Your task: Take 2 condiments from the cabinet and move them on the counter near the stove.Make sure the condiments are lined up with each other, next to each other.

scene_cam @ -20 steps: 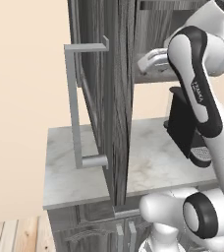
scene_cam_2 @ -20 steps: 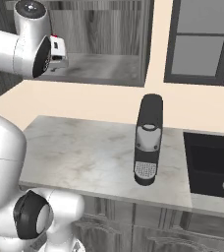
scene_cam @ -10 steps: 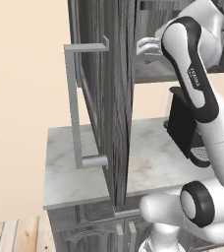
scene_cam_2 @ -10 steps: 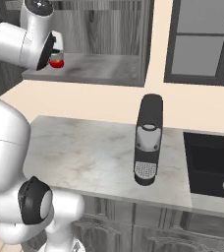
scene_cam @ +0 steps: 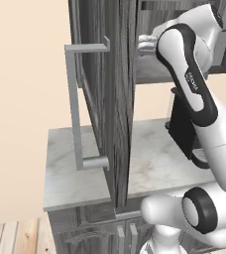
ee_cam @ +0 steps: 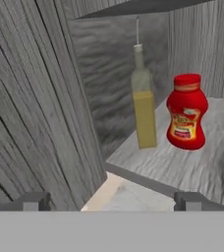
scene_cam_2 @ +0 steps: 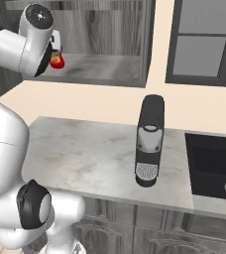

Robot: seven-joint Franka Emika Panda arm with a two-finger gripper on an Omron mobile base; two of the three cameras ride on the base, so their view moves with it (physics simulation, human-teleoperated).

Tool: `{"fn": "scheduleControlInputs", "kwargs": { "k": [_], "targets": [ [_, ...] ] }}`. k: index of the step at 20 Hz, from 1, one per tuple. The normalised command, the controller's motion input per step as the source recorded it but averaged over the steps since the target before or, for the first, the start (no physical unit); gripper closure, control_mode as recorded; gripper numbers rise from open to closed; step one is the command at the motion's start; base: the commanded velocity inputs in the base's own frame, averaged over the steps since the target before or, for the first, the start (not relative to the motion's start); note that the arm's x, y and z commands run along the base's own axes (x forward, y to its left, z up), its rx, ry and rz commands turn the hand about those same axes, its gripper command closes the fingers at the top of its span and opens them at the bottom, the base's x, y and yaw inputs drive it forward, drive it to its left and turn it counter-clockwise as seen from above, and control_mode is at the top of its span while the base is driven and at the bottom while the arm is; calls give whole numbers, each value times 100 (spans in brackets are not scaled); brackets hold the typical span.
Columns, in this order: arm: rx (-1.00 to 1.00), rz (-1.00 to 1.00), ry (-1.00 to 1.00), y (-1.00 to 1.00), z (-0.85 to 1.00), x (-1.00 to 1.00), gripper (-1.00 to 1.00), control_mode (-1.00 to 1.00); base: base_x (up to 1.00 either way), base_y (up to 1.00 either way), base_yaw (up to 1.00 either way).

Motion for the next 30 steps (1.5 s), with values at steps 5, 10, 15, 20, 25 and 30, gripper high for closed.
{"fn": "scheduleControlInputs", "kwargs": {
  "k": [5, 10, 15, 20, 25, 30],
  "targets": [
    [0, 0, 0, 10, 23, 31, -100, -100, 0, 0, 0],
    [0, 0, 1, 8, 5, 31, -100, -100, 0, 0, 0],
    [2, 0, 0, 3, 0, 30, -100, -100, 0, 0, 0],
    [11, 1, 0, 1, 0, 26, -100, -100, 0, 0, 0],
    [8, 1, 0, 12, 0, 29, -100, -100, 0, 0, 0],
    [1, 1, 0, 13, 0, 20, -100, -100, 0, 0, 0]
  ]
}}
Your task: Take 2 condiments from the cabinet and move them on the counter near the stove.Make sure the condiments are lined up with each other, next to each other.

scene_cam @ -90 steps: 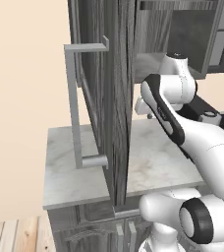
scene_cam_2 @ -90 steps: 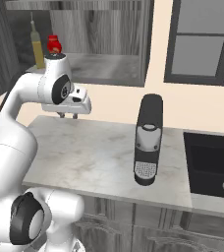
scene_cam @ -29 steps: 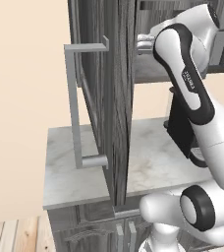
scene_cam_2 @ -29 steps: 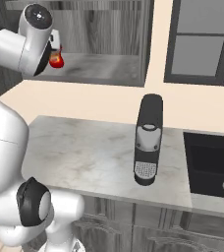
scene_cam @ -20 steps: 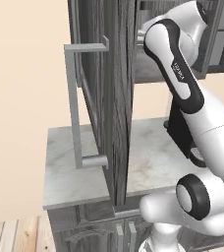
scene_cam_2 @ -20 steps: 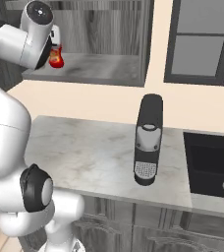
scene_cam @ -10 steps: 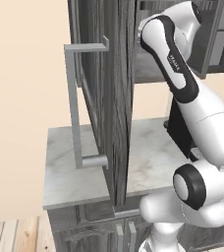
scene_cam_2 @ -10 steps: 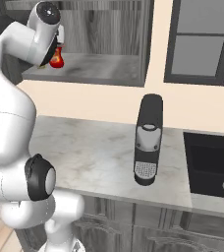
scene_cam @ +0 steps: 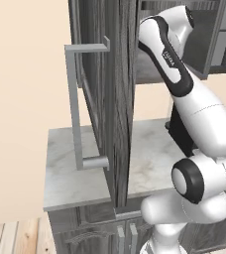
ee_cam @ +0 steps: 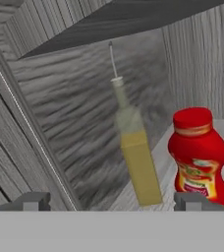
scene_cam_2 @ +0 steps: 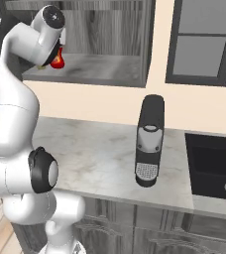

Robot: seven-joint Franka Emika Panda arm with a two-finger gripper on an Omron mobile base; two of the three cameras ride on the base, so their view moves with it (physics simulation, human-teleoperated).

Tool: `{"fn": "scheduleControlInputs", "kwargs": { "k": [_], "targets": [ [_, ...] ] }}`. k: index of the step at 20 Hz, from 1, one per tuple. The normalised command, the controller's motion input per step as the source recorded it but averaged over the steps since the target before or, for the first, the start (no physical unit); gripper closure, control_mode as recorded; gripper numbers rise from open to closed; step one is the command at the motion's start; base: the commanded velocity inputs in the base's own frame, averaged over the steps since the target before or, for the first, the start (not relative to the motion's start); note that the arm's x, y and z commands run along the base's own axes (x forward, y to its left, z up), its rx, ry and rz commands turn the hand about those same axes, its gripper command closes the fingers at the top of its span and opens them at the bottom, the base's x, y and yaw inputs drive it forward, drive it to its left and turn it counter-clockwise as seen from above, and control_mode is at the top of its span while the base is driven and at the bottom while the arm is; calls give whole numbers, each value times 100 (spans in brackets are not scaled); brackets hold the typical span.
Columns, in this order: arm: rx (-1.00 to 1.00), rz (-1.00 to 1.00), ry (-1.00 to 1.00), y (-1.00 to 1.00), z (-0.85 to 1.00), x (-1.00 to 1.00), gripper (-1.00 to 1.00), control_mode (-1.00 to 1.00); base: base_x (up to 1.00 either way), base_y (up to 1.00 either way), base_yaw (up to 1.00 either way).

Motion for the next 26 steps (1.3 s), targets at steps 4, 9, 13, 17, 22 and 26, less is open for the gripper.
{"fn": "scheduleControlInputs", "kwargs": {
  "k": [4, 9, 13, 17, 22, 26],
  "targets": [
    [0, 0, 0, 21, 8, 3, -100, -100, 0, 0, 0],
    [0, 0, 0, 13, 16, 0, -100, -100, 0, 0, 0],
    [0, 2, -5, 3, 11, 7, -100, -100, 0, 0, 0],
    [0, 3, -7, 1, 0, 26, -100, -100, 0, 0, 0],
    [0, 7, -6, 0, 0, 33, -100, -100, 0, 0, 0],
    [0, 10, -5, 0, 0, 26, -100, -100, 0, 0, 0]
  ]
}}
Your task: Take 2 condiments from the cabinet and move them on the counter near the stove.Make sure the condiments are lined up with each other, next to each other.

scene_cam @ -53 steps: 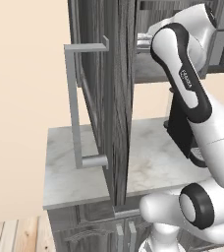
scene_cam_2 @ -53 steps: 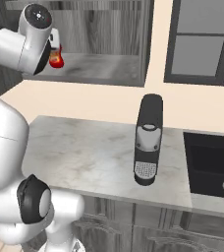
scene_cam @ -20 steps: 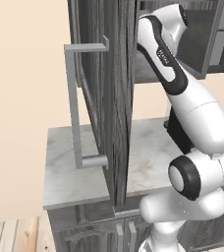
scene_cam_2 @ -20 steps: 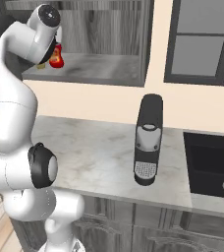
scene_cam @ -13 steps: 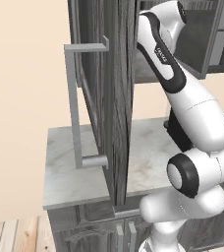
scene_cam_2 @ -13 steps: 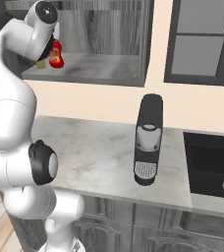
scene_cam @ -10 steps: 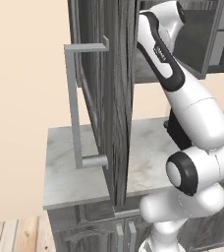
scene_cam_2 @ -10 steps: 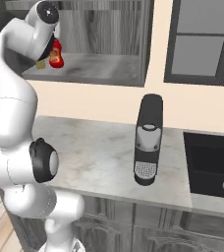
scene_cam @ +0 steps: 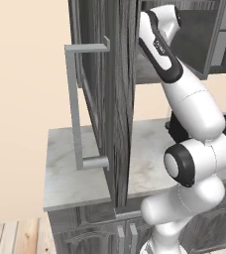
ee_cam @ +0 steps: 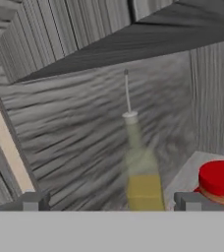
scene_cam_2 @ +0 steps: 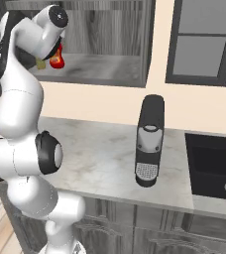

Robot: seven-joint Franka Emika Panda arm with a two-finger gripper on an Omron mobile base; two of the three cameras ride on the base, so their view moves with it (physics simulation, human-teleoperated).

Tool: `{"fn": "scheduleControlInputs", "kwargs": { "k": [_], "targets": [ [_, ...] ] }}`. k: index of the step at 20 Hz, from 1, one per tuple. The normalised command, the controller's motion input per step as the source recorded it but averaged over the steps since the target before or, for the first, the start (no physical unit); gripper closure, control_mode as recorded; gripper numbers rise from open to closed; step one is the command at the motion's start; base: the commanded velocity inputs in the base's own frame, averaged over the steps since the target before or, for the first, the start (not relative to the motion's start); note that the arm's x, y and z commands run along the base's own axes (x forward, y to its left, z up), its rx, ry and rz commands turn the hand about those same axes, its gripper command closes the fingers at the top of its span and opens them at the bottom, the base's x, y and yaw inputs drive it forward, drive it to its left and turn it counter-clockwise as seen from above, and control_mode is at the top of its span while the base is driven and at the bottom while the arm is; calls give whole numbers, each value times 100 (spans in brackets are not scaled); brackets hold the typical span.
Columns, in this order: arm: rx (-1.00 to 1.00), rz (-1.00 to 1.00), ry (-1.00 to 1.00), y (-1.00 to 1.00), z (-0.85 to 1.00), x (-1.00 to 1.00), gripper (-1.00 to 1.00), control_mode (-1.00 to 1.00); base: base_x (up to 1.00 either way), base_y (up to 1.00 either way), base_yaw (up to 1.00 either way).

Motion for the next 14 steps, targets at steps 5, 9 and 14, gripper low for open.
{"fn": "scheduleControlInputs", "kwargs": {
  "k": [5, 9, 14],
  "targets": [
    [0, 9, -3, 0, 0, 17, -100, -100, 0, 0, 0],
    [0, 9, 0, 0, 1, 17, -100, -100, 0, 0, 0],
    [0, 8, 0, 2, 1, 14, -100, -100, 0, 0, 0]
  ]
}}
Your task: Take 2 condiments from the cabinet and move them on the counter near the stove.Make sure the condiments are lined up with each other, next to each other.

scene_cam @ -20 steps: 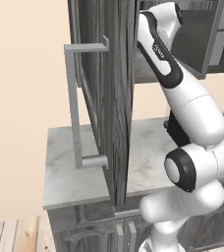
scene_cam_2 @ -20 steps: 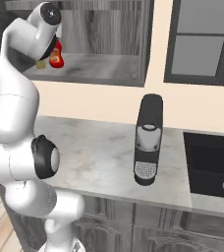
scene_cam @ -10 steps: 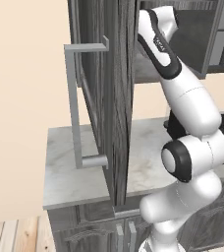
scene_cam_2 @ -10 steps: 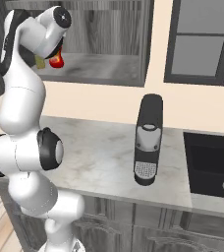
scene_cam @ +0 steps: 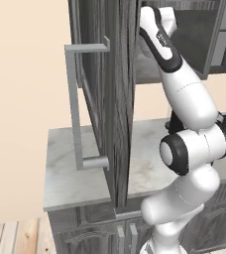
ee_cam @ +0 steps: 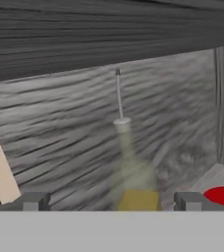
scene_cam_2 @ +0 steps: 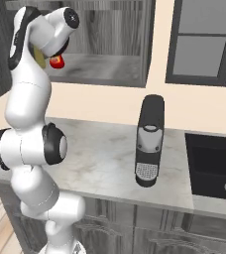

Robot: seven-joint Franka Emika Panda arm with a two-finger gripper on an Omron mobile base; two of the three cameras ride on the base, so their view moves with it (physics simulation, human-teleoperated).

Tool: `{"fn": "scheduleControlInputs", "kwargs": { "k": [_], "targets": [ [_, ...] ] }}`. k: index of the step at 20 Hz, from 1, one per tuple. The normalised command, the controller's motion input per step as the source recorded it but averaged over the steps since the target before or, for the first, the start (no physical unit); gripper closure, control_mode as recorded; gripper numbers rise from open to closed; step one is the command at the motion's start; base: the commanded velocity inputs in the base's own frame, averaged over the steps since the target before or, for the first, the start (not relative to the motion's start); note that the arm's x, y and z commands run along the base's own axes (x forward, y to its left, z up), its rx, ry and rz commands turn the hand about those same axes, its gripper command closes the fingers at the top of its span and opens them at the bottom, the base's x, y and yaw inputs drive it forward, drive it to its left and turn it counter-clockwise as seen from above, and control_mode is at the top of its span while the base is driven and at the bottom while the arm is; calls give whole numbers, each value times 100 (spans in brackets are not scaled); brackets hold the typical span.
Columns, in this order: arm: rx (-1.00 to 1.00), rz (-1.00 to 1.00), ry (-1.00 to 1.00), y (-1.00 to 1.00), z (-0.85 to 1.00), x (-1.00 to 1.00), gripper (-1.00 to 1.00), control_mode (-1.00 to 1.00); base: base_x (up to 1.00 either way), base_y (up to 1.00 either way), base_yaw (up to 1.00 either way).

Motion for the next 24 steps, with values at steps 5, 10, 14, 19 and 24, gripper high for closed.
{"fn": "scheduleControlInputs", "kwargs": {
  "k": [5, 10, 14, 19, 24],
  "targets": [
    [0, 7, 0, 8, 0, 24, -100, -100, 0, 0, 0],
    [0, 6, -3, 8, 8, 14, -100, -100, 0, 0, 0],
    [0, 6, -4, 5, 11, 14, -100, -100, 0, 0, 0],
    [0, 5, -3, 1, 4, 6, -100, -100, 0, 0, 0],
    [0, 4, -1, 6, 0, 19, -100, -100, 0, 0, 0]
  ]
}}
